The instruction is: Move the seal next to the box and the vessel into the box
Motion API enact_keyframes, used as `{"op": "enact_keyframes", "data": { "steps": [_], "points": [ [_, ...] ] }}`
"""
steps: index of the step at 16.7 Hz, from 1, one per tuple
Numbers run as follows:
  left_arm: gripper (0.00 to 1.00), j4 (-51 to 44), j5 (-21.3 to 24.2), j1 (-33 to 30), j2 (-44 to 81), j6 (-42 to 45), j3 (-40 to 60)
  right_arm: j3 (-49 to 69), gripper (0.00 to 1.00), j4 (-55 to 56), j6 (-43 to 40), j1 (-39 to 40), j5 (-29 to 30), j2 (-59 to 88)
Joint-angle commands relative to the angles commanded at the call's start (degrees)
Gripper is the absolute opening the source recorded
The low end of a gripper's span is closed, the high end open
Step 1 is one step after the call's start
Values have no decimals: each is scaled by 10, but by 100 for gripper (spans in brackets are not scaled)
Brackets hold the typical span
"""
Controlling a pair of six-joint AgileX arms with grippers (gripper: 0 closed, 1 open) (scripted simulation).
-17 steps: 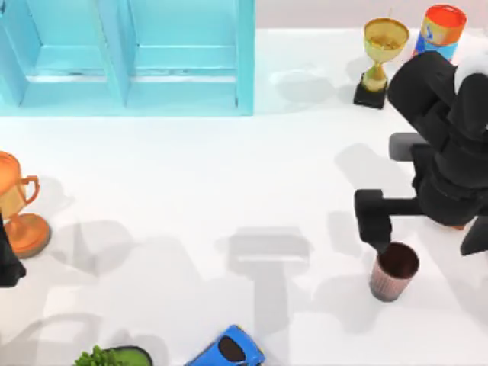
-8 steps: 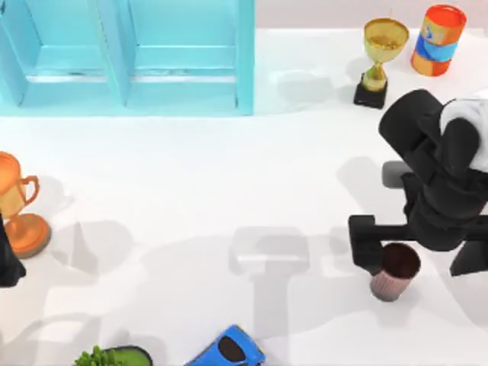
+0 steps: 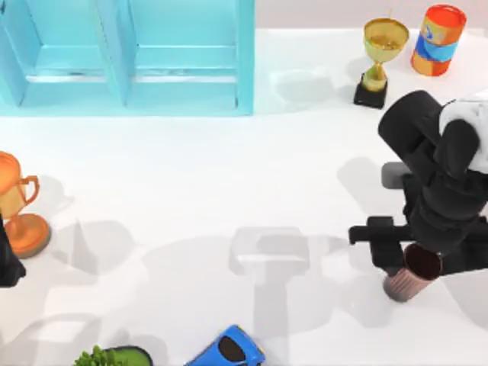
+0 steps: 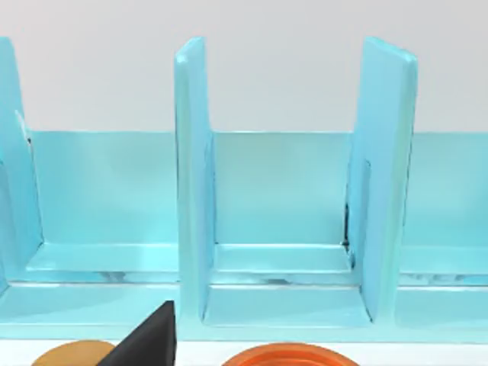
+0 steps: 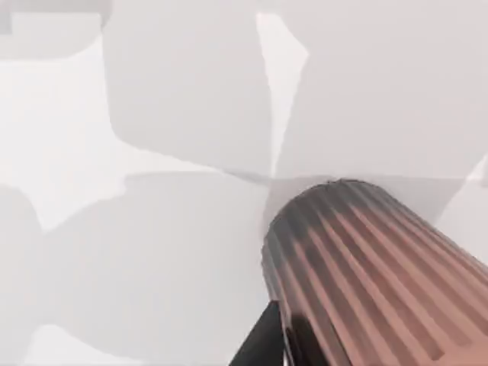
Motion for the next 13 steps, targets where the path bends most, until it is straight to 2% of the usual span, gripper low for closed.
{"op": "enact_keyframes", "data": {
  "steps": [5, 13],
  "points": [
    [100, 0, 0, 0, 0, 0, 0, 0, 2, 0, 0, 0, 0, 0],
    [100, 0, 0, 0, 0, 0, 0, 0, 0, 0, 0, 0, 0, 0]
  ]
}}
